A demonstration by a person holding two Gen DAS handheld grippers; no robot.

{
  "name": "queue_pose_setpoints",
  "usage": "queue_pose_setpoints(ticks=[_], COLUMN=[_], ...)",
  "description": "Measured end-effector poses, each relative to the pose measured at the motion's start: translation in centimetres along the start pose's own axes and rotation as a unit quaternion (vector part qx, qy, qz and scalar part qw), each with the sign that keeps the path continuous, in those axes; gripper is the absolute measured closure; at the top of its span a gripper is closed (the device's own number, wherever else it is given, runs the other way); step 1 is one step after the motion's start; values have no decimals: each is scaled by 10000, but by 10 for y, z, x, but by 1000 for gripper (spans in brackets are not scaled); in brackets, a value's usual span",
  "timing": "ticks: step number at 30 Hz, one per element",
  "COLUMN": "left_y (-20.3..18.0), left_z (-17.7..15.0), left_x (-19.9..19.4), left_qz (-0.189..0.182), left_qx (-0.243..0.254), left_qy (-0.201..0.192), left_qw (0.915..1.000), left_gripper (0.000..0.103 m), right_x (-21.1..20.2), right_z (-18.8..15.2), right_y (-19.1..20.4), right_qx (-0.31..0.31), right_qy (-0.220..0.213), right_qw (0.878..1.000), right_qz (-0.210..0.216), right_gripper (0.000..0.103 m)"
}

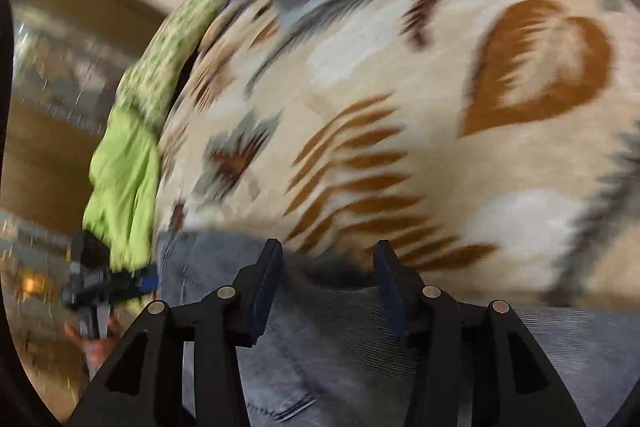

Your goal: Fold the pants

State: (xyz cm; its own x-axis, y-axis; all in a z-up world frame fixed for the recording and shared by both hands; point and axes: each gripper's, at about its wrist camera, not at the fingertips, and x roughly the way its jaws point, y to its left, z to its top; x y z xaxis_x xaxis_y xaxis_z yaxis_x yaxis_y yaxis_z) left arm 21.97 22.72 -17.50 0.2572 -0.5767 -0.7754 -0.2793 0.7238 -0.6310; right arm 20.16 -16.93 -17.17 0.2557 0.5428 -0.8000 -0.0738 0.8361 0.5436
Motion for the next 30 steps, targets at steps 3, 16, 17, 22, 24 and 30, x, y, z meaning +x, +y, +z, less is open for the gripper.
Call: queue_pose_setpoints(ticks=[3,16,17,22,24,30], left_y=[2,-32,-33,-31,-34,-26], left_z=[0,6,6,0,-16,-92], left_x=[7,39,41,19,0,-50], left_qz=[-153,1329,1354,1293,1112,-6], left_qx=[157,1130,1118,985,940,817], left_qy=[22,-69,-72,-216,-308,-352], left_qw=[9998,9846,9844,9865,9889,9960], left_gripper=[43,83,83,83,83,49], right_x=[6,1,14,-6,-30,-91], right_z=[-15,-16,-19,-22,-30,-92], right_y=[30,54,47,45,44,31], right_qx=[-1007,-1709,-1609,-991,-764,-224], right_qy=[167,-421,-247,-566,-781,-1166], right_qw=[9942,9697,9705,9802,9848,9909], right_qz=[-340,-1692,-1779,-1620,-1354,-630], right_gripper=[58,98,98,79,74,60])
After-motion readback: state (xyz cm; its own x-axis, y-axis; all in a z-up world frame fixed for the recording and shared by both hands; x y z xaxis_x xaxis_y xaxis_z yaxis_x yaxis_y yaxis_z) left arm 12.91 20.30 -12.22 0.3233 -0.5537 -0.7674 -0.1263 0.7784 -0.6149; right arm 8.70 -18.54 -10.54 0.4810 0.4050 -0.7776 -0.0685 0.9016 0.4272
